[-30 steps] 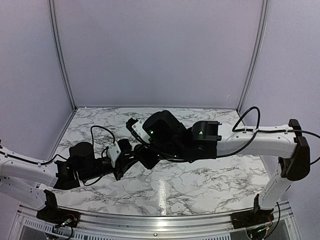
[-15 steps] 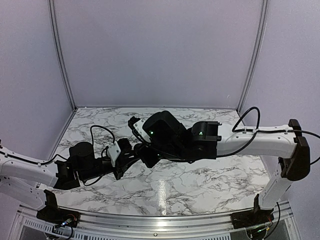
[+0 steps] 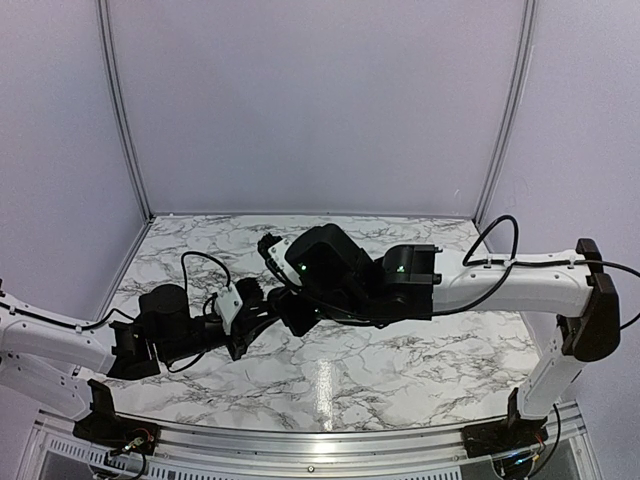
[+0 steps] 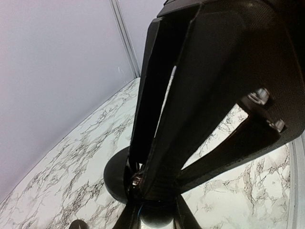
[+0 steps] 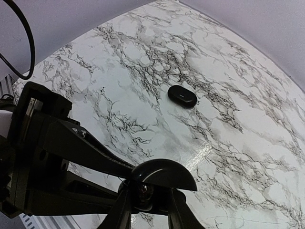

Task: Insert the wireless bluetooth earbuds into the charging case
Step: Adjust the right earbud in the right side groove of the charging case.

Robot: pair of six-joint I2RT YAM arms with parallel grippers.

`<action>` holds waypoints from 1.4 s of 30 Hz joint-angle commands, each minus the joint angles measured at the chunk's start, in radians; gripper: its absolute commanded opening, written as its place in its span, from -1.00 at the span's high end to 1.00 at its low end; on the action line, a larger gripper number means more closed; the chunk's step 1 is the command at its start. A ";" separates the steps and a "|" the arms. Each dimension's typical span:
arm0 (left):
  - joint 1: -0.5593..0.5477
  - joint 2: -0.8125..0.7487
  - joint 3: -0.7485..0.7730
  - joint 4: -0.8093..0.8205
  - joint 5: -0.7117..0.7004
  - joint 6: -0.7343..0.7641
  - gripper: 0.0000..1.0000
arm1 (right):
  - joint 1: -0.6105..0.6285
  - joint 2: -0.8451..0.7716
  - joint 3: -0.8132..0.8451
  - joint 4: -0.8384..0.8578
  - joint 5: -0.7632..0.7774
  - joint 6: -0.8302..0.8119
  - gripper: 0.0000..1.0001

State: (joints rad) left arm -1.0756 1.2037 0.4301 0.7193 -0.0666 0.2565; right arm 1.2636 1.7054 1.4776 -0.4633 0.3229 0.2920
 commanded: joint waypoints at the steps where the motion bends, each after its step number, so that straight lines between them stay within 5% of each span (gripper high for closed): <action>1: -0.018 -0.017 0.030 0.046 0.019 0.023 1.00 | -0.012 0.028 0.009 -0.014 0.012 0.007 0.41; 10: -0.015 -0.030 0.016 0.046 0.063 -0.009 1.00 | -0.007 -0.093 -0.041 0.058 -0.024 -0.055 0.26; 15: -0.014 -0.030 0.015 0.045 0.063 -0.013 1.00 | -0.003 -0.184 -0.111 0.158 -0.088 -0.114 0.02; 26: 0.009 -0.088 0.000 0.025 0.305 -0.028 1.00 | -0.066 -0.307 -0.182 0.173 -0.386 -0.277 -0.41; 33: 0.011 -0.113 -0.005 0.014 0.469 -0.054 1.00 | -0.093 -0.310 -0.186 0.139 -0.524 -0.350 -0.47; 42: 0.018 -0.109 0.008 0.014 0.480 -0.065 1.00 | -0.094 -0.261 -0.162 0.105 -0.678 -0.372 -0.48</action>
State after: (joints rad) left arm -1.0672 1.1057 0.4294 0.7280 0.3851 0.2047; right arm 1.1736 1.4158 1.2846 -0.3264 -0.2531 -0.0544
